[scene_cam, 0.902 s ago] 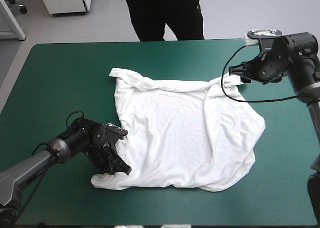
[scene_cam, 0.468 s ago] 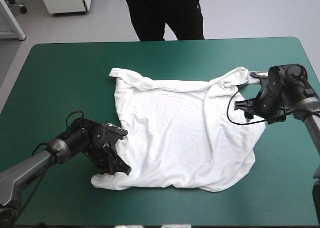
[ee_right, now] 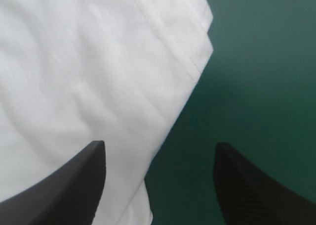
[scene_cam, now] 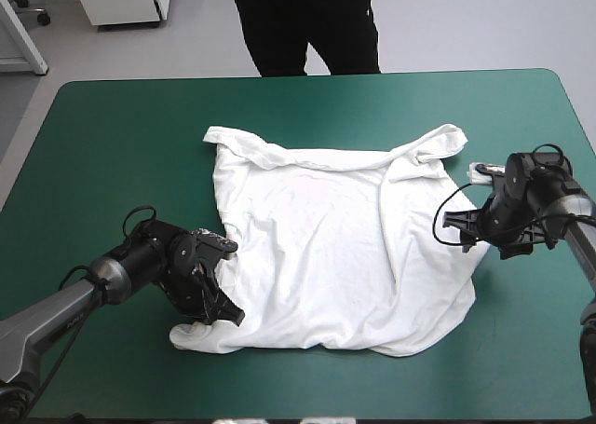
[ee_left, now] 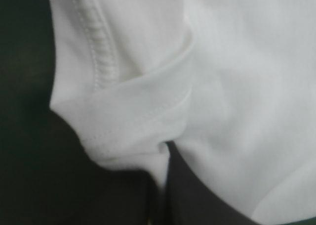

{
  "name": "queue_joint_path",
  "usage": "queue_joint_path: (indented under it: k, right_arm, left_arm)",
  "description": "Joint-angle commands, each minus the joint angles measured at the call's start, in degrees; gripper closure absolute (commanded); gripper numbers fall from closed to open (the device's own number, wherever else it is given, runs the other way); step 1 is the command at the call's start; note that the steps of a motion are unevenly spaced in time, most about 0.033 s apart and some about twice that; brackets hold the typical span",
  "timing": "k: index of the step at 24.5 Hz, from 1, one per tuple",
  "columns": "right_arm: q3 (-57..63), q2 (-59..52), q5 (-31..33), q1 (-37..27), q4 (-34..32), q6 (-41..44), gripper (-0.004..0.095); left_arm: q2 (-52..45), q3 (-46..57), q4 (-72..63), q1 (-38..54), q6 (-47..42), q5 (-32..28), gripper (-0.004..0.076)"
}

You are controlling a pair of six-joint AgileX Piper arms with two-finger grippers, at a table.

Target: Fold the cloth

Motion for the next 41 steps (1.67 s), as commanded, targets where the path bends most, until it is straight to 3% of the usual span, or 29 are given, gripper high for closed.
queue_joint_path:
  k: [1,8,14,16,17,19,20,27,30,35,41]
  right_arm:
    - [0.96,0.07,-1.60,-0.50,1.62,-0.76,0.0323]
    - [5.51,0.91,-8.75,-0.35,5.27,-0.76,0.0327]
    - [5.95,5.08,-7.55,-0.35,5.61,-0.76,0.0371]
    - [5.95,6.50,-6.29,-0.26,6.71,-1.77,0.0479]
    - [5.95,6.89,-6.10,-0.26,7.66,-3.33,0.0656]
    - [5.95,6.77,-6.10,-0.26,8.60,-4.10,0.0882]
    - [5.84,6.78,-6.10,-0.26,8.84,-4.21,0.0920]
    - [5.70,3.71,-2.49,-0.26,9.20,-6.70,0.0925]
    - [3.01,-4.93,-0.12,-0.26,9.70,-8.56,0.0925]
    - [-11.56,-16.86,3.12,-0.26,9.70,-9.81,0.0925]
    - [-36.64,-18.38,5.80,-0.26,12.76,-14.19,0.0925]
  left_arm:
    - [-0.22,-0.06,-3.85,-1.02,0.13,-2.69,0.0733]
    - [-0.22,-0.06,-3.97,-1.02,0.13,-2.92,0.0733]
    - [-0.22,-0.06,-3.97,-1.02,0.13,-2.92,0.0733]
    - [-0.22,-0.06,-3.97,-1.02,0.13,-2.92,0.0733]
    - [-0.22,-0.06,-3.97,-1.02,0.13,-2.92,0.0733]
    - [-0.22,-0.06,-3.97,-1.02,0.13,-2.92,0.0733]
    - [-0.22,-0.06,-3.97,-1.02,0.13,-2.92,0.0733]
    - [-1.51,-2.44,-2.94,1.38,0.13,-1.46,0.0733]
    - [-4.77,-11.26,-3.09,7.57,0.26,2.19,0.0733]
    - [-6.62,-36.25,-3.14,12.78,2.49,9.45,0.0733]
    - [-6.62,-64.80,-3.45,12.78,3.33,8.45,0.0733]
